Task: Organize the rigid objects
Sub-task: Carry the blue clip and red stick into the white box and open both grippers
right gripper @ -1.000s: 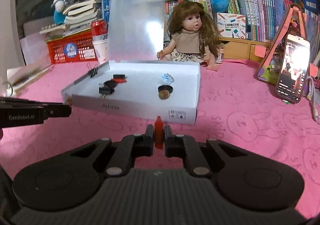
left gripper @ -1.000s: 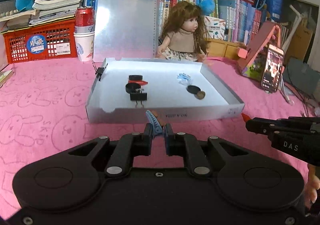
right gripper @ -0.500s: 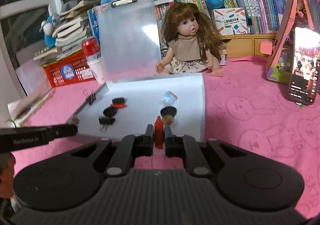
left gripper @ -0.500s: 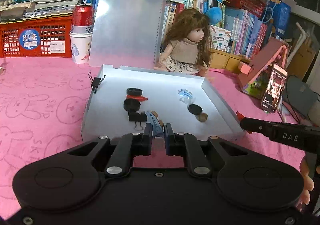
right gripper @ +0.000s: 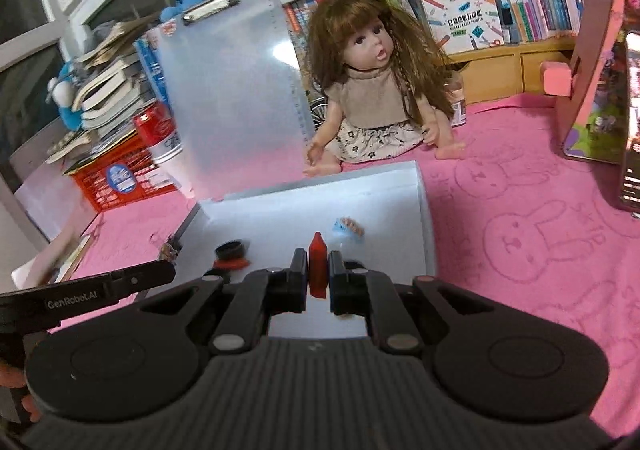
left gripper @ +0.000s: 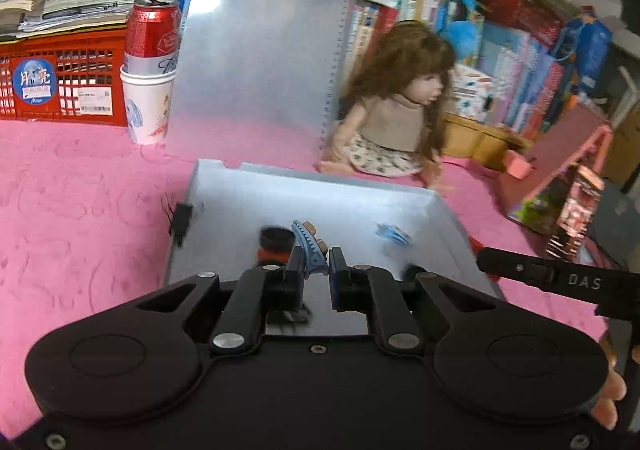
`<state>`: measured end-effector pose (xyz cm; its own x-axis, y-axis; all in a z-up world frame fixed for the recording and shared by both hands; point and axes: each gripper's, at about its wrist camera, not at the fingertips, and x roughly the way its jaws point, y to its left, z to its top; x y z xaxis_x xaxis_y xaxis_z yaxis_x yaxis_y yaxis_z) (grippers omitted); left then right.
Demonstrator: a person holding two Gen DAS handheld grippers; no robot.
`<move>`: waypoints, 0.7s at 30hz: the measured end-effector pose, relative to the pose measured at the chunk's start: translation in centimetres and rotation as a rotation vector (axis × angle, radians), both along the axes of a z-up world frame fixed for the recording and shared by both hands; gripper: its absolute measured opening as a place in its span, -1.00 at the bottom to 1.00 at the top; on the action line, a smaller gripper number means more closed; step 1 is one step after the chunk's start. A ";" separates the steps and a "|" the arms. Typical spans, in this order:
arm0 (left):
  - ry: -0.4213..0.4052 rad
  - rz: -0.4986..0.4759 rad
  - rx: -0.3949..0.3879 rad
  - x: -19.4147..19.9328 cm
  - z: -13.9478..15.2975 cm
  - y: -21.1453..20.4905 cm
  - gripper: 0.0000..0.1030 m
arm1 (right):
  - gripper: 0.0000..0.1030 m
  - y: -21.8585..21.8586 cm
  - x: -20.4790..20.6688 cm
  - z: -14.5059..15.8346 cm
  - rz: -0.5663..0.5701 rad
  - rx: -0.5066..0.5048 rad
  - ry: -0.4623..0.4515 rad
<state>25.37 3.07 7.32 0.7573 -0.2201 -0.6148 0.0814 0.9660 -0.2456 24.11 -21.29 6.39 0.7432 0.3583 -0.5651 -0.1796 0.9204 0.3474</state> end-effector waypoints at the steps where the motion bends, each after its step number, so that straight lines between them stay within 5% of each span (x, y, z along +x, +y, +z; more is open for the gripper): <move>1: 0.012 0.004 0.002 1.1 -0.1 0.1 -0.77 | -0.74 0.1 0.7 -0.1 -0.005 0.001 0.011; 13: 0.140 0.034 0.033 10.3 -3.0 0.4 -0.77 | -0.74 1.6 9.5 -1.9 -0.068 -0.018 0.131; 21: 0.162 0.021 0.071 12.4 -4.3 -0.4 -0.77 | -0.74 2.2 12.5 -3.1 -0.080 -0.004 0.188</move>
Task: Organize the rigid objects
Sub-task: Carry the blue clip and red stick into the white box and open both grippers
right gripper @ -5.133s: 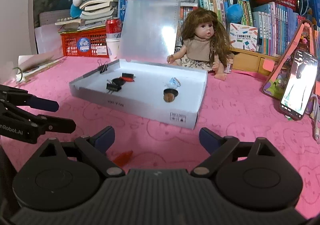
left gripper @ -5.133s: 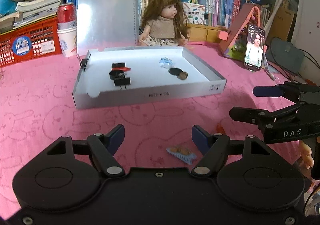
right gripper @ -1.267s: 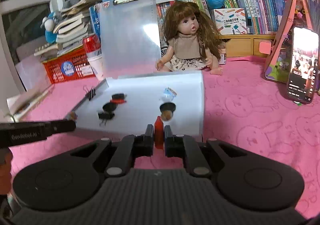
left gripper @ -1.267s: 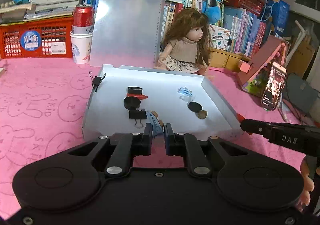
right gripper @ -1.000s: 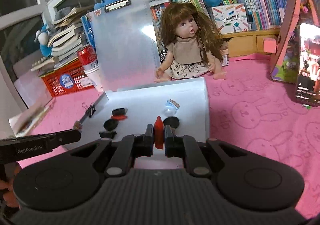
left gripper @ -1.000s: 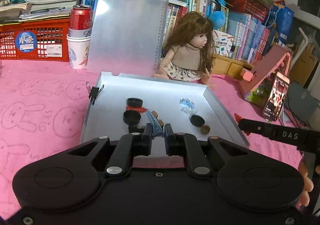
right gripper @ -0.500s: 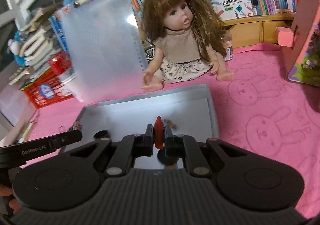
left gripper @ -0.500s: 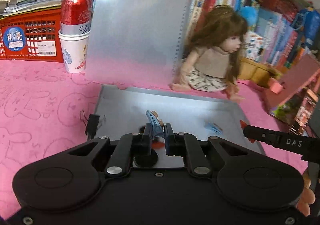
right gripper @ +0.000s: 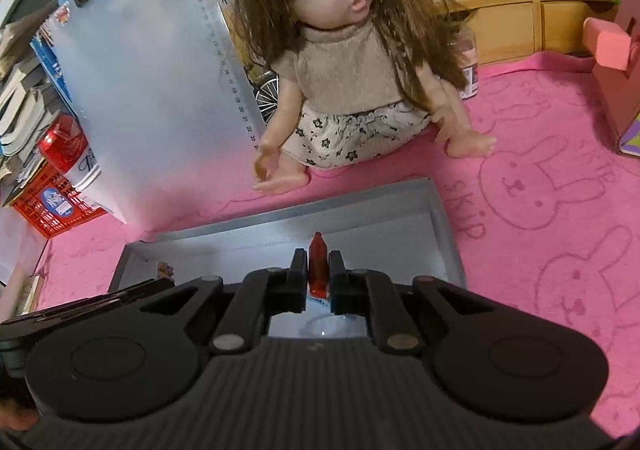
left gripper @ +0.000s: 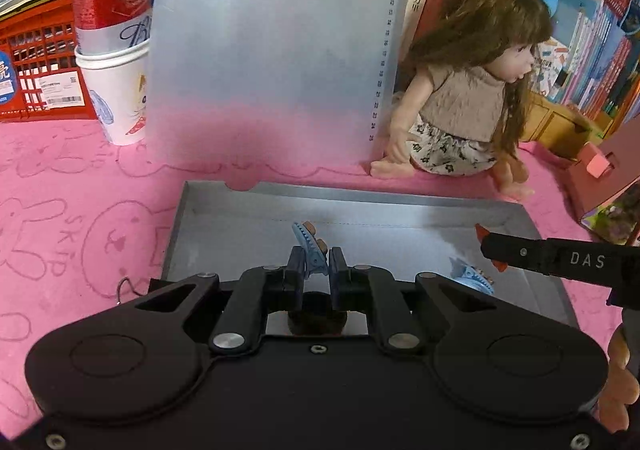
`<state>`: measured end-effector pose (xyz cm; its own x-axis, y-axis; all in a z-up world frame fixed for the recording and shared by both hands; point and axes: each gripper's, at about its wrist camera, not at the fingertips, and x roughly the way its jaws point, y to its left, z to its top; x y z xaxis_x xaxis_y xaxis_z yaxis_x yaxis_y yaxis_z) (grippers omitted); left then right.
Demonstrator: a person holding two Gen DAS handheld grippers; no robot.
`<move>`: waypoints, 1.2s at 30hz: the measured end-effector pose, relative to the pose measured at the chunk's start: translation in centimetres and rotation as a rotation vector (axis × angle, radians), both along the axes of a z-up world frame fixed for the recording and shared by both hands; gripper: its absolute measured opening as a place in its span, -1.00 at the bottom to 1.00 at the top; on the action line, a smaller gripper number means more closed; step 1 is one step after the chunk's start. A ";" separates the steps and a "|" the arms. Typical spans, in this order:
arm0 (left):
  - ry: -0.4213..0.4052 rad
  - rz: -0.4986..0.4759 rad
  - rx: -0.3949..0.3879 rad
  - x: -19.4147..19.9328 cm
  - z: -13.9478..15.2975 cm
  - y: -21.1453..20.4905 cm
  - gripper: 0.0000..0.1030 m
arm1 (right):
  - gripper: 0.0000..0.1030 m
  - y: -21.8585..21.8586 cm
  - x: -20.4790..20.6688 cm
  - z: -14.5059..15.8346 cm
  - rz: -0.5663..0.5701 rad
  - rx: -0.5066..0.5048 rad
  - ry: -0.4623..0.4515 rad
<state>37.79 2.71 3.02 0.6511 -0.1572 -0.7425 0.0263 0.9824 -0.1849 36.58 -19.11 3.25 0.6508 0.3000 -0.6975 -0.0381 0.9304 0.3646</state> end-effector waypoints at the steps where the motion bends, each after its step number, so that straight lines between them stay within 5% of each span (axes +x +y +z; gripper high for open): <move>1: 0.002 -0.001 0.001 0.1 -0.2 -0.1 -0.77 | -0.74 0.1 0.2 -0.1 0.002 -0.003 0.000; 22: 0.000 -0.014 0.029 0.9 -1.7 -0.6 -0.76 | -0.73 1.4 1.4 -1.5 0.027 -0.061 0.011; 28: -0.014 -0.016 0.043 0.4 -1.4 -0.9 -0.70 | -0.54 1.3 1.2 -1.2 0.031 -0.051 -0.001; 33: -0.046 -0.024 0.066 -0.6 -0.3 -1.4 -0.30 | -0.18 1.5 0.4 -0.5 0.041 -0.071 -0.021; 36: -0.065 -0.029 0.080 -1.2 0.6 -1.6 -0.25 | -0.08 1.6 -0.2 0.1 0.045 -0.079 -0.038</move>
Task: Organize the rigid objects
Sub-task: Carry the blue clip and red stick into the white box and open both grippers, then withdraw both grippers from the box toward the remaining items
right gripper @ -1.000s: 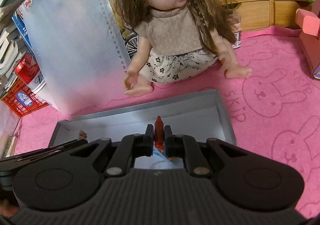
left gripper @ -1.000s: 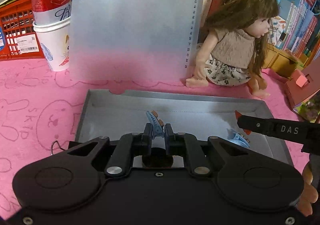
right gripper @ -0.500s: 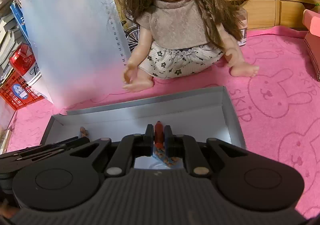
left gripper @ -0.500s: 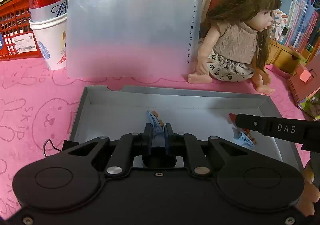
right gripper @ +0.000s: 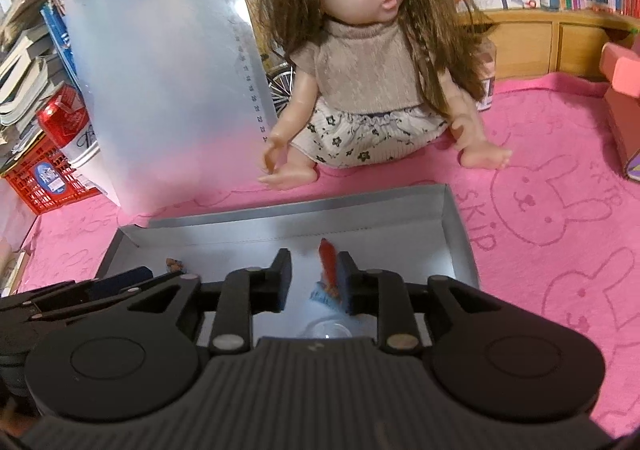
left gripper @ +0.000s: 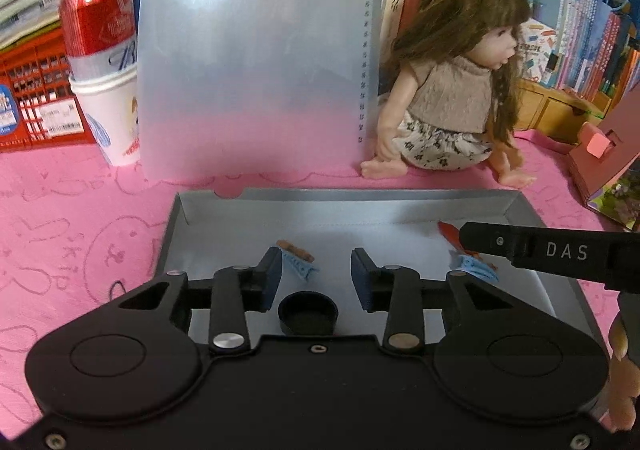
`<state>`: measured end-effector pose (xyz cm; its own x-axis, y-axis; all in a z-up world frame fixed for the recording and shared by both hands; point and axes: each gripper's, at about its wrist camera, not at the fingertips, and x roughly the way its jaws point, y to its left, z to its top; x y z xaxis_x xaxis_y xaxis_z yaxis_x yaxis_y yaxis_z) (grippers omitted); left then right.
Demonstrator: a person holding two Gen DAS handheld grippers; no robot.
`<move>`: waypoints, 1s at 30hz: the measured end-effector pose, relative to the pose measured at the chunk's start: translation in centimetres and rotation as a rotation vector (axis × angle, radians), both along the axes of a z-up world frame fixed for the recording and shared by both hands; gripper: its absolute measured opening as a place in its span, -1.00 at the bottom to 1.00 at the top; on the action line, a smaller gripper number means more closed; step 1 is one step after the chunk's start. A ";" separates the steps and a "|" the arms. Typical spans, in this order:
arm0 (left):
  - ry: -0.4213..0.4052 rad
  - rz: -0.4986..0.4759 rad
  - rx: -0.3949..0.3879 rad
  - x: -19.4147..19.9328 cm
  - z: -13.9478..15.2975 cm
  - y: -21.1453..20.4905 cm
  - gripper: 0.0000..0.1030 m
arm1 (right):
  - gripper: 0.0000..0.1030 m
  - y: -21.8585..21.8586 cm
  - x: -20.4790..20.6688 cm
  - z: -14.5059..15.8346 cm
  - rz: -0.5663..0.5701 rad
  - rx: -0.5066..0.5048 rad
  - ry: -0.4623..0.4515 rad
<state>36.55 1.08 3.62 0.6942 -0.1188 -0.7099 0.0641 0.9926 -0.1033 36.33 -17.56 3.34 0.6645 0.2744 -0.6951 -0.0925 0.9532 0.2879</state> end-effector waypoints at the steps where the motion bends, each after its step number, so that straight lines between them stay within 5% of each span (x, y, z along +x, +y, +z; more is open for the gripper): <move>1: -0.007 -0.001 0.003 -0.3 0.3 0.0 -0.23 | -0.03 0.0 -0.2 0.3 0.001 -0.003 -0.008; 14: -0.104 0.004 0.081 -4.7 3.9 -0.2 0.09 | 0.41 0.0 -4.2 3.7 0.067 -0.041 -0.083; 30: -0.159 -0.046 0.039 -14.2 7.4 0.0 0.28 | 0.67 0.1 -12.4 7.3 0.146 -0.126 -0.207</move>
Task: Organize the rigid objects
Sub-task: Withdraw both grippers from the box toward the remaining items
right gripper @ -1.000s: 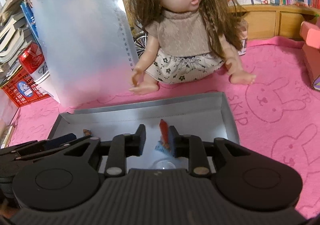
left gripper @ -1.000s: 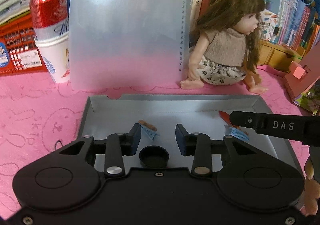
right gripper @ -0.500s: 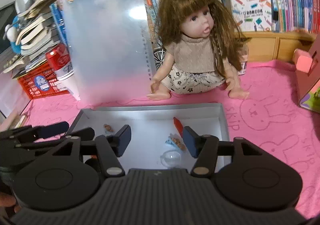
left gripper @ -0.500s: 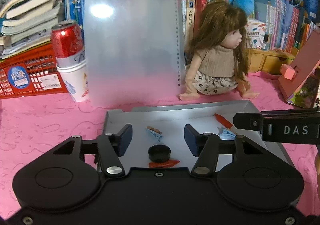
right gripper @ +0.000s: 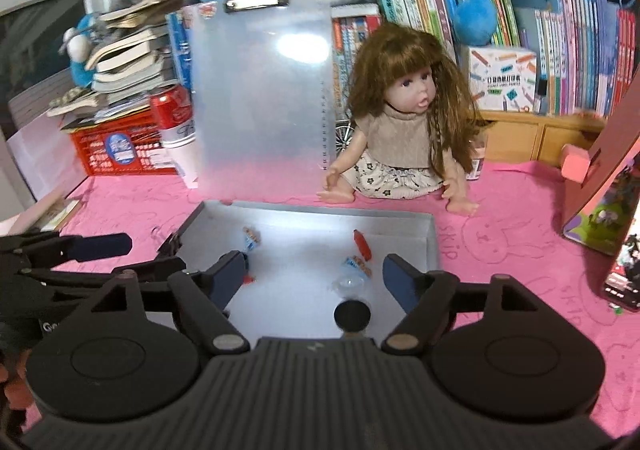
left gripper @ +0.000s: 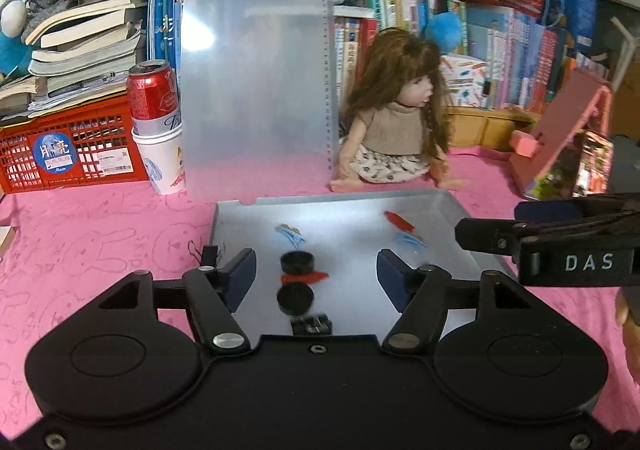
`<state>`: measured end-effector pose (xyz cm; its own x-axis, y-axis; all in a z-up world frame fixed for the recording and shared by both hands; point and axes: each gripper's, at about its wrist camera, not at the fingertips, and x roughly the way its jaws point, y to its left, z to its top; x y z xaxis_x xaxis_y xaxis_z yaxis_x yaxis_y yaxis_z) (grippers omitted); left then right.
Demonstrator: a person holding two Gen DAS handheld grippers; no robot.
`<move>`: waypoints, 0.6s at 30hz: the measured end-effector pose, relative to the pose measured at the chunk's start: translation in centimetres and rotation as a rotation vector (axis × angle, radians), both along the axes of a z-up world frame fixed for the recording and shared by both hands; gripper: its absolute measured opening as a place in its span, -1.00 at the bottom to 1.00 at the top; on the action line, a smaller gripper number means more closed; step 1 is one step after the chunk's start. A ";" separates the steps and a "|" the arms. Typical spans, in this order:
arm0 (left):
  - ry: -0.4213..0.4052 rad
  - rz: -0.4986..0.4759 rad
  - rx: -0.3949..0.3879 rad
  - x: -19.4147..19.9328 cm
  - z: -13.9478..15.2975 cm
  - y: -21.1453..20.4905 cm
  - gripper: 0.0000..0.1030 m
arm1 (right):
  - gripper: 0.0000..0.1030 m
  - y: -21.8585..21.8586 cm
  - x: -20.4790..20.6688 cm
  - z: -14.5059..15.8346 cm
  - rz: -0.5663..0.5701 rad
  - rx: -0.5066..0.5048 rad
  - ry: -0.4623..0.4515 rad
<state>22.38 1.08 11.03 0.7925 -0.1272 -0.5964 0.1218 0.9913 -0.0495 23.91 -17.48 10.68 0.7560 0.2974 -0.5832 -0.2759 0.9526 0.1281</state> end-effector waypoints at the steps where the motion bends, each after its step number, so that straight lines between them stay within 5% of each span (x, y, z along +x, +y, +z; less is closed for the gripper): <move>1: -0.004 -0.008 -0.004 -0.7 0.2 0.0 0.28 | 0.69 0.0 -0.6 0.1 0.006 -0.005 -0.007; 9: -0.028 -0.064 -0.008 -5.6 0.2 -0.5 0.35 | 0.71 -0.2 -6.0 -0.1 0.050 -0.048 -0.089; 18: 0.004 -0.103 -0.031 -9.6 -3.2 -1.1 0.35 | 0.70 -1.9 -10.6 -2.1 0.101 -0.059 -0.131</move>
